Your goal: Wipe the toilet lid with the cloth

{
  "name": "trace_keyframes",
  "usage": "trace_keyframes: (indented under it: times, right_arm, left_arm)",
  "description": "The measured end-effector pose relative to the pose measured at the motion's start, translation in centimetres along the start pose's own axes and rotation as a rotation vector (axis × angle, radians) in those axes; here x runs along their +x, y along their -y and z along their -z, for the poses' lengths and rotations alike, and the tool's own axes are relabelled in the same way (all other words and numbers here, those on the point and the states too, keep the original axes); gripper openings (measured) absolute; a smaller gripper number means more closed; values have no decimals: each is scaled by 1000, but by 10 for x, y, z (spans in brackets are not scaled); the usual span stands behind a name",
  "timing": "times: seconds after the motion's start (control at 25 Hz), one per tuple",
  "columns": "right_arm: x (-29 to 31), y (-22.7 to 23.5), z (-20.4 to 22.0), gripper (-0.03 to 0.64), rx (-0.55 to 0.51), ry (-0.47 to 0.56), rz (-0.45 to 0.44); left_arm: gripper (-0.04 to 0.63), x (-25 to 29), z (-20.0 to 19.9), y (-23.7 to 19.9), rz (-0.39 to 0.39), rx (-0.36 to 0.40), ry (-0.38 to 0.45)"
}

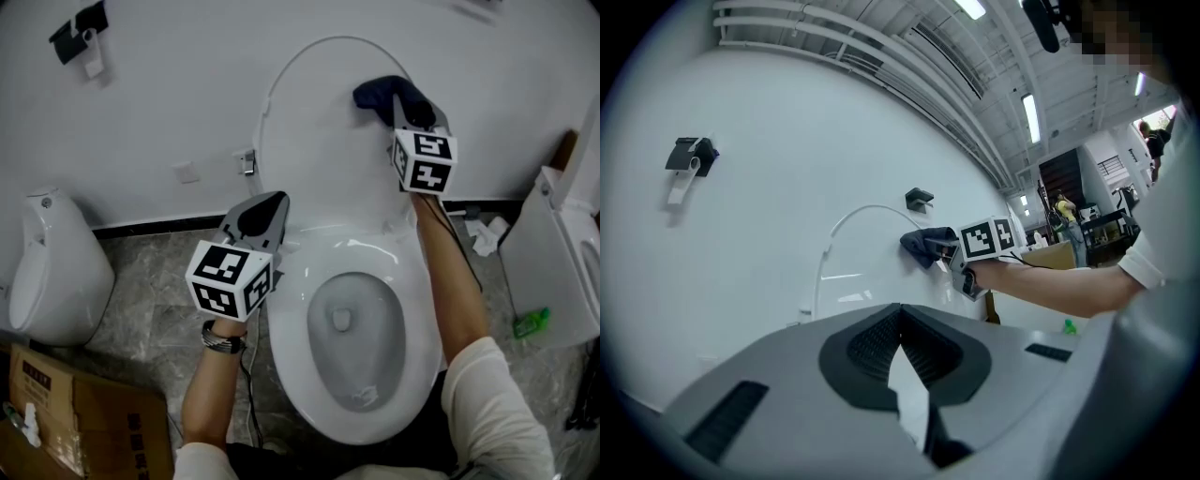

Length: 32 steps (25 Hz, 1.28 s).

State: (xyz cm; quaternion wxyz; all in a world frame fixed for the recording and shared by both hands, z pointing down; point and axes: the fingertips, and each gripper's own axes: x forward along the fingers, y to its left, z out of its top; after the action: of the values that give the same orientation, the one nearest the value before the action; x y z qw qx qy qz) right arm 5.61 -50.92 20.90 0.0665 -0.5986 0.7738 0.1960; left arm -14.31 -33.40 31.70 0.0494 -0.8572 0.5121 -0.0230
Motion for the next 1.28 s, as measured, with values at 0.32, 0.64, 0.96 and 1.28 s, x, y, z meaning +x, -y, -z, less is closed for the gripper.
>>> trace_keyframes:
  times: [0.32,0.64,0.96,1.28]
  right_arm:
    - [12,-57,-13,91,-35,53,-84]
    - [24,-118,-30,91,-175,89,-183]
    - [27,-163,-41,91,-194,110,-281]
    - [18,-211,-40,91,-335,115,-417]
  left_arm:
    - [2,-5,4,-11,-32,-11,-15]
    - [2,-13,2,-22,-55,-24,-12]
    - [2,-21,5,-27,-69,-21,-26]
    - [2,-29,8,-37,-94,-17,-37]
